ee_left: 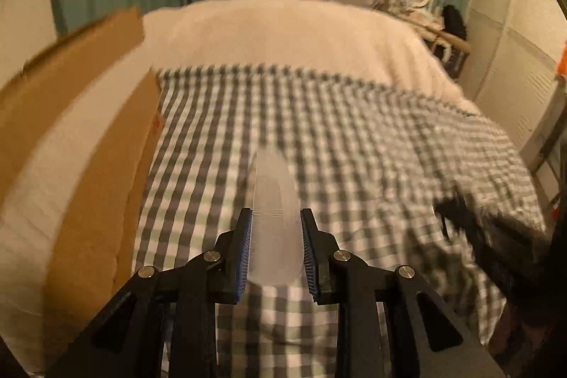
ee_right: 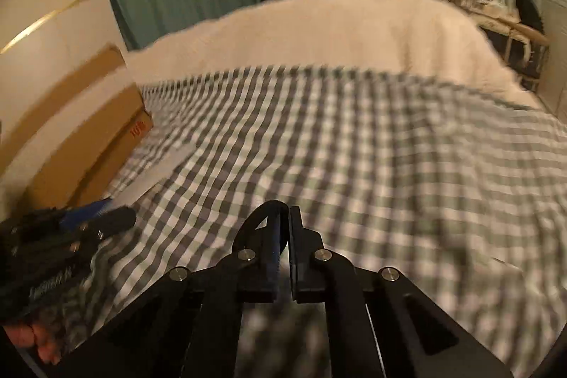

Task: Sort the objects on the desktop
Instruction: 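Grasp the clear comb with the left gripper while the right grasps the black hair tie, then carry the hair tie with the right gripper into the box and release it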

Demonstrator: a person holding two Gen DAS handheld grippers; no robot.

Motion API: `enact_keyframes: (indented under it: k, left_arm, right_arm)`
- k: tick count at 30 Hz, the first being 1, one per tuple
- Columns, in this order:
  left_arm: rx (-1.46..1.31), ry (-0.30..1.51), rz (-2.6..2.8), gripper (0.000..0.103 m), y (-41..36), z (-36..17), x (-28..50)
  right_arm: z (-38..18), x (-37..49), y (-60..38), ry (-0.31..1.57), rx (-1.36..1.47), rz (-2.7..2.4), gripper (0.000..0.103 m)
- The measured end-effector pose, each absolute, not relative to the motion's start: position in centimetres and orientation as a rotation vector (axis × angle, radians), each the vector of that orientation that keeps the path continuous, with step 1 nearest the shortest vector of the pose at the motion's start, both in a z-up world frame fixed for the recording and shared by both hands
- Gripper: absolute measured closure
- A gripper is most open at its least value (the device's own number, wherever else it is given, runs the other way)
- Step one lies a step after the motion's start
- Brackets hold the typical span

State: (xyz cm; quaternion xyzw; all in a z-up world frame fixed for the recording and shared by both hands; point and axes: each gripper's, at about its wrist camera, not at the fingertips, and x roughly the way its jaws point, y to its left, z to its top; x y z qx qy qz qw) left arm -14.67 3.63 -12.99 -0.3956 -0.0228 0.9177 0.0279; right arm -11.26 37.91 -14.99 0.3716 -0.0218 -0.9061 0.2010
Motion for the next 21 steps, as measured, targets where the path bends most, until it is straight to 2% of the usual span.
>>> enact_keyframes:
  k: [4, 6, 8, 10, 12, 19, 21]
  left_arm:
    - [-1.120, -0.141, 2.801, 0.077, 3.9, -10.4, -13.7]
    - [-1.056, -0.175, 2.788, 0.083, 3.8, -8.6, -12.7]
    - [-0.990, -0.222, 2.785, 0.084, 3.0, -6.4, -11.9]
    - [-0.921, -0.290, 2.779, 0.086, 1.5, -4.3, -11.0]
    - [-0.881, -0.326, 2.766, 0.095, -0.1, -2.4, -10.5]
    - [-0.770, -0.461, 2.742, 0.095, -6.7, 2.5, -8.2]
    - [-0.795, -0.481, 2.728, 0.095, -8.3, 3.2, -8.2]
  right_arm:
    - [-14.2, -7.5, 41.6, -0.199, 1.123, -2.530, 0.100]
    - [-13.0, -5.7, 42.4, -0.259, 1.151, -2.522, 0.100]
    - [-9.6, -3.3, 42.0, -0.221, 1.127, -2.550, 0.100]
    - [-8.4, -3.0, 41.3, -0.217, 1.110, -2.551, 0.100]
    - [-5.5, -2.1, 40.2, -0.201, 1.063, -2.561, 0.100]
    - [4.7, 1.3, 31.6, 0.017, 0.890, -2.578, 0.100]
    - [5.7, 1.5, 30.4, 0.043, 0.868, -2.572, 0.100]
